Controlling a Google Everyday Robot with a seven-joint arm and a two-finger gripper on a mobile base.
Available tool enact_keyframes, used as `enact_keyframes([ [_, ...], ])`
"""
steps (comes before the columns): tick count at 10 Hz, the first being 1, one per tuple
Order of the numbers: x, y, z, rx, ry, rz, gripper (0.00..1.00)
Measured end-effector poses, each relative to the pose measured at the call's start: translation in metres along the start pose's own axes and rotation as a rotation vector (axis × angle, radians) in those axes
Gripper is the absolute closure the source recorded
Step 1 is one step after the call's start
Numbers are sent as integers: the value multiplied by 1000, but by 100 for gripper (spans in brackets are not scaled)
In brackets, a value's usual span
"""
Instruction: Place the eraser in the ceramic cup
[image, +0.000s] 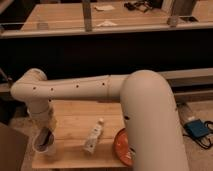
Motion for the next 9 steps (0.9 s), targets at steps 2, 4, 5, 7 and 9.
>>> enact_keyframes([
  [2, 0, -1, 0, 1, 0, -1, 96],
  [4, 1, -1, 0, -3, 0, -3, 96],
  [5, 1, -1, 1, -6, 1, -4, 96],
  [7, 1, -1, 1, -9, 1, -5, 96],
  [9, 2, -1, 1, -10, 0, -7, 96],
])
